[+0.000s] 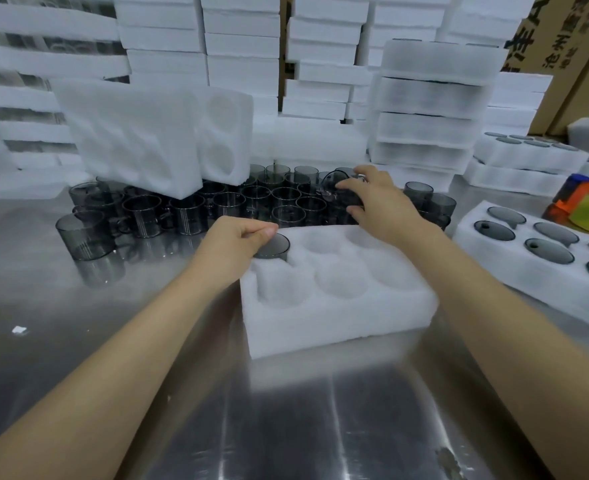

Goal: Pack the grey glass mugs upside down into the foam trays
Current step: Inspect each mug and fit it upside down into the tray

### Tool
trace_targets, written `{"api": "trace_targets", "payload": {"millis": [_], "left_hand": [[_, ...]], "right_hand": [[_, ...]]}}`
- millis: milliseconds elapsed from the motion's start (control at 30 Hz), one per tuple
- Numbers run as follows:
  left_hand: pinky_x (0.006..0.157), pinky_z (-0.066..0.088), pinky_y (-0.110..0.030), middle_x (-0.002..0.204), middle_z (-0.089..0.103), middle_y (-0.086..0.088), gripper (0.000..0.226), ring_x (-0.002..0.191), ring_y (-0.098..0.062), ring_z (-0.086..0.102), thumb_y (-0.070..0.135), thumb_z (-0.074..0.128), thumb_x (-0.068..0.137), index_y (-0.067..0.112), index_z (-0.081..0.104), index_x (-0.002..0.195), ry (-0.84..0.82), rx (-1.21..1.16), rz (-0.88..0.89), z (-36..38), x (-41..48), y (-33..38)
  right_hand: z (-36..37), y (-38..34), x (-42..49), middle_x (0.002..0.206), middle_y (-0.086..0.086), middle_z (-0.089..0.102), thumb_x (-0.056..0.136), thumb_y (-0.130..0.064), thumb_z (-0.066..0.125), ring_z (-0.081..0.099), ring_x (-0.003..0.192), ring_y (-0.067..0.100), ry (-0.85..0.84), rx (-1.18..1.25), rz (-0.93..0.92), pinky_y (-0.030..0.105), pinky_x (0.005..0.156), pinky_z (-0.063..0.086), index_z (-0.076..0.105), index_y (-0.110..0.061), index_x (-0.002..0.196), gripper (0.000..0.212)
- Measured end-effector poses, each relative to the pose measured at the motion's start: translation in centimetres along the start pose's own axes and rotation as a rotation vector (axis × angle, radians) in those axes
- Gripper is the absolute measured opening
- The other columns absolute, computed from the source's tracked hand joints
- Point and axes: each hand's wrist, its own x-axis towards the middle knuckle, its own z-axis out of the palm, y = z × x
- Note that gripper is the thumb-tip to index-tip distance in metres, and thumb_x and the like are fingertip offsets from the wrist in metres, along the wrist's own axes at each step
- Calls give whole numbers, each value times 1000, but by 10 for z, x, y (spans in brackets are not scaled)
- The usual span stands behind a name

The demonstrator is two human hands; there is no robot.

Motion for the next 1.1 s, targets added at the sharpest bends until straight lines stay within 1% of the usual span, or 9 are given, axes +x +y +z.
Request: {"api": "trace_targets", "payload": {"millis": [167, 333, 400, 467, 600, 667, 767, 900, 1100], "left_hand": [[88, 41, -10, 92, 67, 18, 21, 96, 4, 60, 25, 60, 95, 21, 72, 112, 0, 39, 13, 1, 2, -1], [84, 40, -12, 88, 60, 5, 18, 88, -5, 53, 27, 59, 95, 40, 70, 94, -30, 70, 43, 0, 2, -1], [88, 41, -16, 106, 68, 5, 20, 100, -4, 58, 23, 61, 94, 30, 70, 110, 6, 86, 62, 2, 1, 1], [90, 40, -13, 118, 65, 5, 44, 107, -6, 59, 19, 65, 91, 22, 55, 134, 48, 66, 91, 4, 1, 3], [82, 41, -7, 113, 51, 28, 84, 100, 5, 55, 23, 72, 85, 40, 21, 150, 21, 59, 200, 6, -3, 7], [85, 41, -4, 117, 52, 28, 79, 103, 8, 55, 23, 72, 85, 42, 28, 147, 9, 106, 281, 6, -3, 8], [98, 38, -9, 126, 59, 13, 62, 109, 11, 53, 13, 72, 84, 26, 48, 141, 40, 204, 422, 4, -3, 10], [93, 32, -1, 122, 56, 13, 60, 106, 11, 49, 6, 73, 81, 21, 53, 135, 121, 236, 471, 5, -3, 10], [83, 36, -3, 108, 54, 17, 58, 87, 10, 52, 10, 78, 76, 31, 55, 125, 150, 198, 501, 5, -4, 10]], "right_hand": [[4, 2, 5, 122, 7, 52, 92, -6, 58, 52, 105, 27, 71, 93, 6, 39, 84, 47, 62, -9, 105, 13], [-17, -1, -5, 102, 9, 60, 89, 0, 60, 54, 92, 26, 294, 179, -67, 38, 79, 46, 64, -2, 95, 8], [-26, -8, -18, 103, 3, 59, 87, 0, 63, 54, 82, 16, 357, 295, -97, 23, 77, 43, 66, -4, 92, 7], [-33, -19, -32, 97, -7, 59, 85, -2, 67, 55, 73, 2, 325, 478, -90, 9, 72, 41, 68, -12, 87, 10], [-36, -40, -53, 95, 1, 69, 86, -3, 67, 59, 93, -2, 143, 628, -177, 17, 78, 49, 68, -13, 88, 11], [-33, -47, -59, 104, 7, 69, 87, 0, 65, 60, 101, 7, 109, 596, -252, 23, 80, 49, 68, -6, 92, 9], [-28, -52, -62, 119, 5, 63, 87, 2, 63, 63, 90, 17, 107, 570, -313, 28, 81, 50, 67, -5, 99, 14], [-25, -53, -63, 132, 9, 57, 86, 5, 64, 63, 84, 18, 158, 560, -369, 27, 86, 52, 67, -5, 101, 18], [-18, -57, -64, 138, 3, 50, 83, -16, 74, 52, 116, 14, 134, 505, -335, 30, 101, 42, 68, -10, 104, 22]]}}
